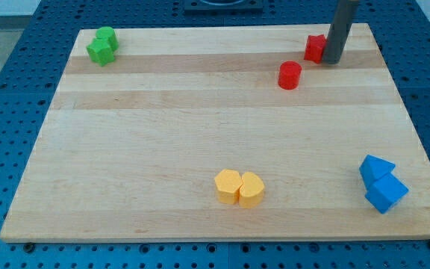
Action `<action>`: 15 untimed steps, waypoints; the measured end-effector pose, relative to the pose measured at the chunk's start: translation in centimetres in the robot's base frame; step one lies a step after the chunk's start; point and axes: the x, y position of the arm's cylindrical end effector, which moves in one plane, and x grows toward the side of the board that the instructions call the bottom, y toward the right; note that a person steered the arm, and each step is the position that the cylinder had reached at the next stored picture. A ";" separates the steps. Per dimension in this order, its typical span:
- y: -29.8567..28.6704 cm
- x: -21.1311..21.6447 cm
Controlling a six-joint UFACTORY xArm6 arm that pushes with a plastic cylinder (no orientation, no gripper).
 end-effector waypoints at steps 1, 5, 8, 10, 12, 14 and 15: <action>0.0 -0.8; 0.1 -1.0; -0.6 3.0; -4.9 8.0; -11.3 8.1; -11.1 6.7; -10.5 4.6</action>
